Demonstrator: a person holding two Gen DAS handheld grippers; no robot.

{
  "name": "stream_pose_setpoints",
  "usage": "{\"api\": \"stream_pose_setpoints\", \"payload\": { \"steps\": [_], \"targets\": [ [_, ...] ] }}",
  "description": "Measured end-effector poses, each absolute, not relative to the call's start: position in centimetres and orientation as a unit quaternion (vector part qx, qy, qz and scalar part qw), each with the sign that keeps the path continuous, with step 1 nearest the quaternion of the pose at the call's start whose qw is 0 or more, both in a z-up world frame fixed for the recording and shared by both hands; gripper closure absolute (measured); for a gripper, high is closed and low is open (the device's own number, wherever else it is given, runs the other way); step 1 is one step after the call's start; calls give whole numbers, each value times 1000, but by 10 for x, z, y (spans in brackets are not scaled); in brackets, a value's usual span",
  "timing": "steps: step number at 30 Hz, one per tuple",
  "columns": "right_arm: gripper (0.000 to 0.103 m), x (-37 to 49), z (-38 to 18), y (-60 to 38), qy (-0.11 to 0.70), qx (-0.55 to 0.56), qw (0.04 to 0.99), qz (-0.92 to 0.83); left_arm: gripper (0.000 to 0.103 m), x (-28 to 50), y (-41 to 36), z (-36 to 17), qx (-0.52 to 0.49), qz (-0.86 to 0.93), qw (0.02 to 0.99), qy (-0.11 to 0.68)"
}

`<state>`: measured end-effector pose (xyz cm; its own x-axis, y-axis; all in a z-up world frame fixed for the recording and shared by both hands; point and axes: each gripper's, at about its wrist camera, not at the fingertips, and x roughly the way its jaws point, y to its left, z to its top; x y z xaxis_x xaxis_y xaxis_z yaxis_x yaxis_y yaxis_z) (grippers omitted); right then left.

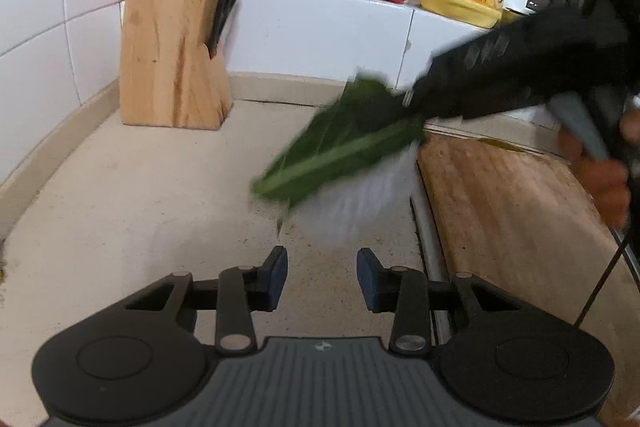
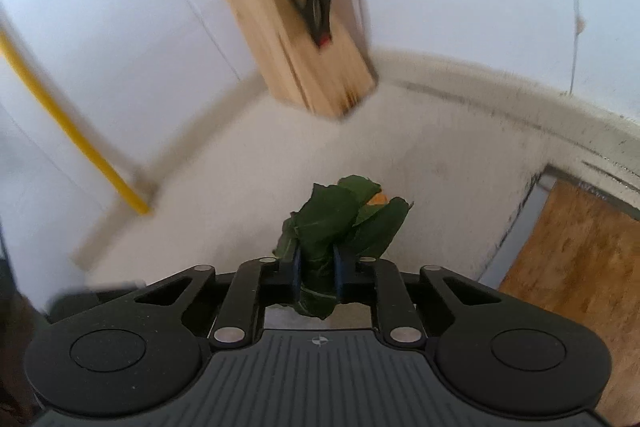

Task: Collect trash
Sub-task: 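Raise both tools back to the counter and close the right tool on the cabbage leaf, then close the left tool on the white plastic bag while the right holds the cabbage leaf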

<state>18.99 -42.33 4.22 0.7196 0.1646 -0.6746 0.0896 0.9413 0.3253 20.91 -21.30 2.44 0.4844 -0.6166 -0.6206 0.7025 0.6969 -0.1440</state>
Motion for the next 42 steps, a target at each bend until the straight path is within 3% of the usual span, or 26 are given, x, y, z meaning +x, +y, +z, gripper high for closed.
{"api": "stream_pose_setpoints", "payload": {
  "steps": [3, 9, 12, 14, 15, 21, 30, 42],
  "targets": [
    [84, 179, 64, -431, 335, 202, 920, 34, 67, 208, -220, 28, 72, -394, 862, 311],
    [85, 175, 72, -435, 320, 235, 916, 53, 46, 219, -227, 36, 11, -399, 867, 299],
    [85, 179, 65, -438, 324, 248, 911, 52, 44, 226, -227, 41, -11, -383, 878, 286],
    [85, 181, 57, -440, 332, 251, 908, 48, 56, 234, -229, 40, -12, -371, 883, 288],
    [85, 182, 54, -439, 335, 252, 906, 48, 69, 241, -232, 39, -7, -367, 880, 301],
    [87, 187, 50, -447, 336, 248, 908, 35, 83, 257, -236, 30, 11, -364, 877, 315],
    [94, 182, 43, -489, 317, 257, 912, -45, 85, 283, -226, 24, 20, -337, 881, 331],
    [95, 181, 50, -480, 292, 288, 912, -17, 85, 263, -204, 49, 21, -319, 902, 290]
  ]
}}
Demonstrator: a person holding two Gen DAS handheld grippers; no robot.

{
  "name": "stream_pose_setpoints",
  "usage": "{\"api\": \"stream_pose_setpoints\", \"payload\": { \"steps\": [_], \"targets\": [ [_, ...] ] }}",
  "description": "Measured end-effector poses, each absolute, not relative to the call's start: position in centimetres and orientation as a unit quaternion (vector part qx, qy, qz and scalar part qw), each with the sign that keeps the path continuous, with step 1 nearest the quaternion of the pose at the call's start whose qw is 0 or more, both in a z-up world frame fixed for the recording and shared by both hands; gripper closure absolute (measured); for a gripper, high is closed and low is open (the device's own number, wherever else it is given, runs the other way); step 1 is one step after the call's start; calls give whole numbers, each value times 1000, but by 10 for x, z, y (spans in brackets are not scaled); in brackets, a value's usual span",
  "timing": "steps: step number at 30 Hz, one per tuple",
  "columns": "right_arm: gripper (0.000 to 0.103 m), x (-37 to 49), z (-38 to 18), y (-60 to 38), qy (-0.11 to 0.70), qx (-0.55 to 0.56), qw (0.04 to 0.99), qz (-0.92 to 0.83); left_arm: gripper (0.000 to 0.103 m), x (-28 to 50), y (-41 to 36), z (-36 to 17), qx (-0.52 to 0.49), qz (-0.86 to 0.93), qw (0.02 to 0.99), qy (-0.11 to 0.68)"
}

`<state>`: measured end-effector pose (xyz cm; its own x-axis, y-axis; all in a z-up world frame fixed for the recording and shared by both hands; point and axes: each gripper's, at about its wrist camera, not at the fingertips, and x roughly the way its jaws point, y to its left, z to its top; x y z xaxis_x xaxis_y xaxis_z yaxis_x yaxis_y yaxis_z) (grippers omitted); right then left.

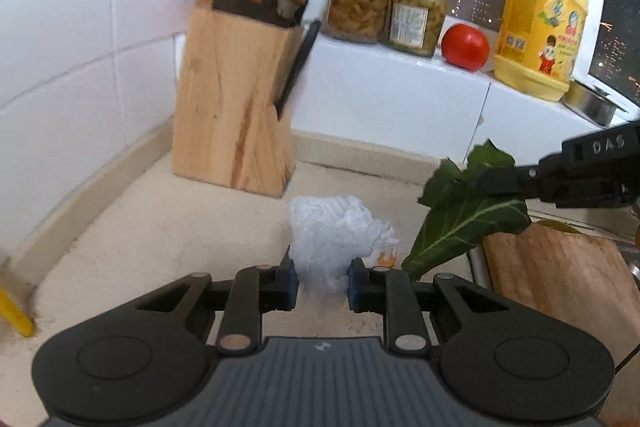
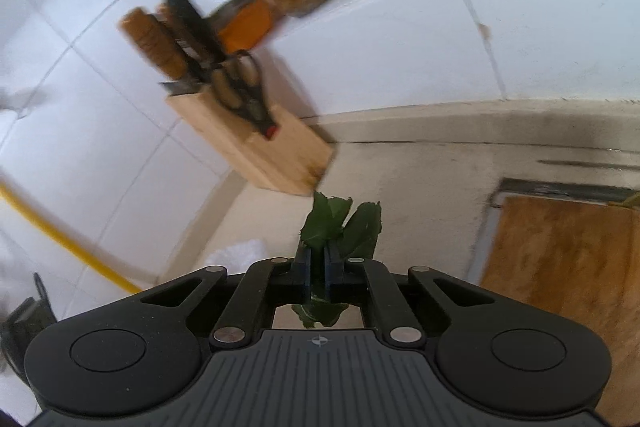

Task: Collect trash
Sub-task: 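Close the left tool on the white plastic bag while the right holds the cabbage leaf, then carry the plastic bag and cabbage leaf with both tools over the black bin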

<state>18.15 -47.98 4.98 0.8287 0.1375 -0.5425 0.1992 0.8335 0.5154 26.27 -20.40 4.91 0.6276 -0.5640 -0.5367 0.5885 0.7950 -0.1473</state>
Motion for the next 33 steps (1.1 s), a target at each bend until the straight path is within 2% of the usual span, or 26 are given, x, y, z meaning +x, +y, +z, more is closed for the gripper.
{"api": "stream_pose_setpoints", "payload": {
  "steps": [5, 13, 25, 33],
  "targets": [
    [95, 176, 70, -439, 280, 264, 923, 26, 85, 242, -171, 61, 20, -291, 916, 276],
    [95, 189, 73, -349, 306, 228, 917, 118, 85, 195, -83, 66, 6, -198, 941, 275],
    [95, 204, 35, -183, 381, 181, 862, 280, 85, 115, 48, 46, -14, -41, 951, 305],
    [95, 204, 6, -104, 425, 150, 830, 329, 85, 86, 93, 22, -29, 9, 943, 332]
  ]
}}
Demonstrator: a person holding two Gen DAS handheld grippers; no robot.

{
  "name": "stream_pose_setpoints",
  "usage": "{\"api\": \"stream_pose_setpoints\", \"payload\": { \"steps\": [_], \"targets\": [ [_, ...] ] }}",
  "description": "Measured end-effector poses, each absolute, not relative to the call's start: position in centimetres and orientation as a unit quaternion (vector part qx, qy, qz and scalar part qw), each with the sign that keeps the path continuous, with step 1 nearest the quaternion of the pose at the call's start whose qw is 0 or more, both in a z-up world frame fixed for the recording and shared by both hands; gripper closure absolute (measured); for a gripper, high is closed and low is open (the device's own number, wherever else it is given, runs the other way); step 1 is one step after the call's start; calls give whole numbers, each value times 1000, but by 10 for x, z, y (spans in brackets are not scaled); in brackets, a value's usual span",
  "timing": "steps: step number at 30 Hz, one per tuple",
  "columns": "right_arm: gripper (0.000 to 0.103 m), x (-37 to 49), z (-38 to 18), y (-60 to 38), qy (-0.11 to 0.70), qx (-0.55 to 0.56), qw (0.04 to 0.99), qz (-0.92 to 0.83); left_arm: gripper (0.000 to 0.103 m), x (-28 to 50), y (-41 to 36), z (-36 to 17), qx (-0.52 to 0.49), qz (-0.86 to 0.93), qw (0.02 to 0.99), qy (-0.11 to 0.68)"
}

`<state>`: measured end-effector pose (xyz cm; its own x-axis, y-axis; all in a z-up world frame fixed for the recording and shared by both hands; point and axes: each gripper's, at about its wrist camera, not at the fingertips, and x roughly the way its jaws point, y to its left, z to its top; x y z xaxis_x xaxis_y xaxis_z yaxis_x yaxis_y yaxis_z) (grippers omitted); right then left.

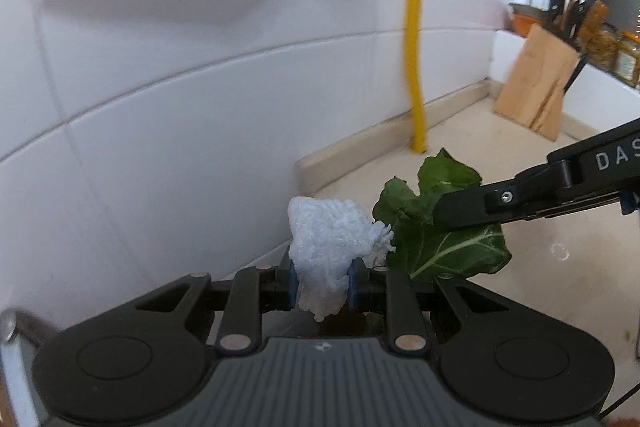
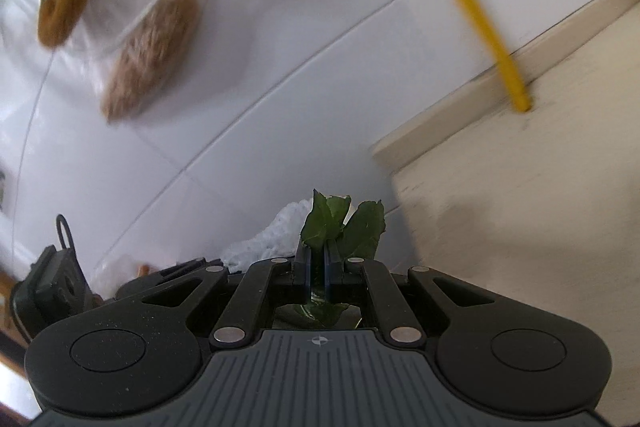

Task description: Collect trash

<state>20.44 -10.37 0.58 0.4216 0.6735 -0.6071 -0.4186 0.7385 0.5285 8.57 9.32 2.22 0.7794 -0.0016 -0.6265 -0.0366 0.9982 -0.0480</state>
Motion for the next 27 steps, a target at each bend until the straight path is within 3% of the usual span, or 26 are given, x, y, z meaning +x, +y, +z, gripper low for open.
{"api": "stream_pose_setpoints", "payload": {
  "steps": [13, 19, 22, 27],
  "targets": [
    [94, 205, -71, -44, 510, 110, 792, 317, 78, 107, 112, -54, -17, 33, 903, 428],
    [79, 212, -112, -30, 544, 88, 781, 295, 71, 113, 118, -84, -12, 38, 886, 462],
    [65, 214, -126, -25, 552, 79, 780, 284, 70, 115, 121, -91, -10, 40, 882, 469],
    [64, 216, -134, -20, 556, 80, 779, 277, 70, 115, 126, -86, -18, 42, 882, 470]
  ]
}}
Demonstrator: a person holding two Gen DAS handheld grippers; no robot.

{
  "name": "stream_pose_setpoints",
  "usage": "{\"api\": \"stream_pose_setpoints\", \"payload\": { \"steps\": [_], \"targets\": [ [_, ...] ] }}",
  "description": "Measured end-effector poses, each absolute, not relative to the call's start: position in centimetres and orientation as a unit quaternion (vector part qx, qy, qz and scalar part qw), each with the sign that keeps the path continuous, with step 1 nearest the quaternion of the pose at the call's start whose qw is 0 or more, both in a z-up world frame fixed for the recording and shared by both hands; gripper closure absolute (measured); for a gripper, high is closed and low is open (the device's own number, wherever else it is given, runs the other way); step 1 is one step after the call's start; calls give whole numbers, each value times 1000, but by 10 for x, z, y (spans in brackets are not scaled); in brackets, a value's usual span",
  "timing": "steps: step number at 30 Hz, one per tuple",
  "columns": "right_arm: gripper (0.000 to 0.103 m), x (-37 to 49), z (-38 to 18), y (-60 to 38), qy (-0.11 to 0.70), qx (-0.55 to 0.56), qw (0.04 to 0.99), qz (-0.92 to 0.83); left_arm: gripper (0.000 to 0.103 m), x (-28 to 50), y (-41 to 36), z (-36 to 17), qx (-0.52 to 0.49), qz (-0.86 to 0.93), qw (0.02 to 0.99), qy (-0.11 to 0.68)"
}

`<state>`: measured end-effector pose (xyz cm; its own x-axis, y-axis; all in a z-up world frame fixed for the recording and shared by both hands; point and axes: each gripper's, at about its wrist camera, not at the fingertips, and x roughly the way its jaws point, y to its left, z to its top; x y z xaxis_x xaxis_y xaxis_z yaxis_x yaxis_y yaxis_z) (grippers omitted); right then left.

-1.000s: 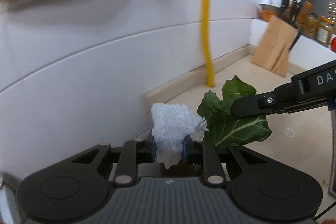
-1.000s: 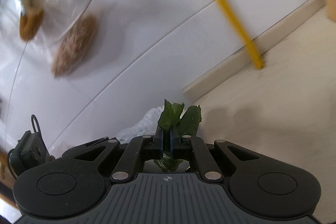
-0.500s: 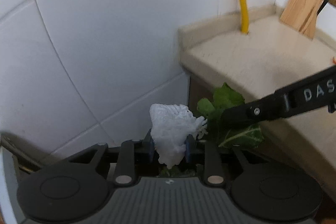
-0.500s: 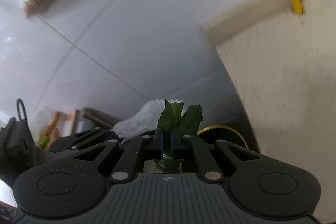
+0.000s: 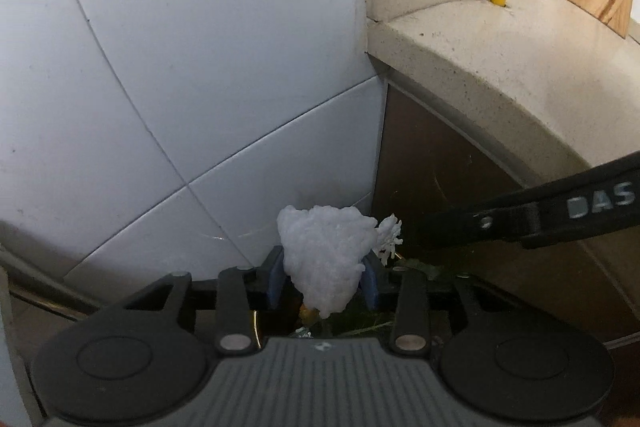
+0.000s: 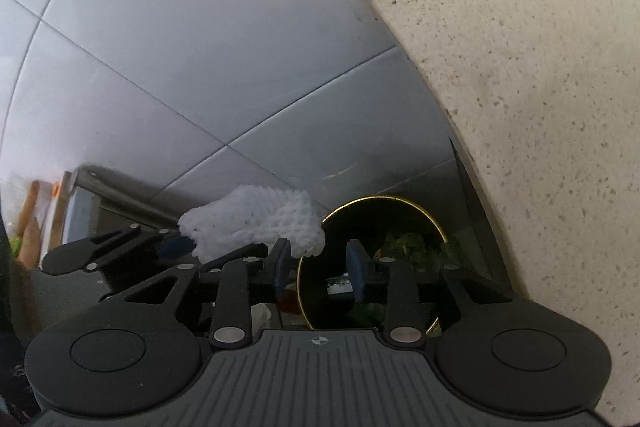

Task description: Collect trash

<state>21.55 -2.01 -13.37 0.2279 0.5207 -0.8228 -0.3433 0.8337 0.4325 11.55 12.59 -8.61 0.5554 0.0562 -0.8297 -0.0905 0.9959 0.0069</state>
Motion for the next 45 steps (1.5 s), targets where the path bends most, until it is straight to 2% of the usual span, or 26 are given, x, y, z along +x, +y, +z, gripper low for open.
{"api": "stream_pose_setpoints", "payload": {
  "steps": [5, 8, 9, 14, 18, 26, 27, 28, 32, 38, 43, 45],
  "targets": [
    [64, 209, -98, -42, 523, 87, 799, 286, 69, 115, 115, -54, -9, 18, 899, 437],
    [57, 198, -59, -74, 476, 96, 827, 283, 68, 125, 96, -28, 4, -7, 914, 407],
    [54, 195, -45, -87, 460, 99, 837, 278, 66, 129, 88, -19, 10, -15, 918, 396],
    [54, 189, 3, -152, 407, 97, 878, 233, 60, 150, 42, 19, 28, -63, 934, 349],
    [49, 187, 20, -199, 381, 105, 899, 191, 58, 171, -2, 32, 51, -98, 936, 334],
    [49, 180, 30, -284, 357, 132, 917, 121, 58, 199, -79, 36, 75, -166, 928, 325],
    [49, 179, 30, -293, 355, 136, 918, 113, 61, 200, -85, 35, 74, -172, 927, 325],
    [49, 177, 28, -302, 353, 141, 919, 106, 70, 201, -90, 37, 72, -177, 926, 325],
    [49, 172, 25, -332, 352, 153, 920, 85, 87, 209, -101, 35, 71, -194, 921, 329],
    [49, 180, 17, -341, 348, 158, 921, 75, 93, 207, -75, 32, 55, -175, 926, 330],
    [49, 182, 14, -348, 349, 151, 922, 68, 94, 199, -51, 35, 44, -161, 933, 319],
    [45, 184, 12, -355, 352, 149, 922, 58, 94, 197, -42, 36, 37, -154, 935, 317]
  ]
}}
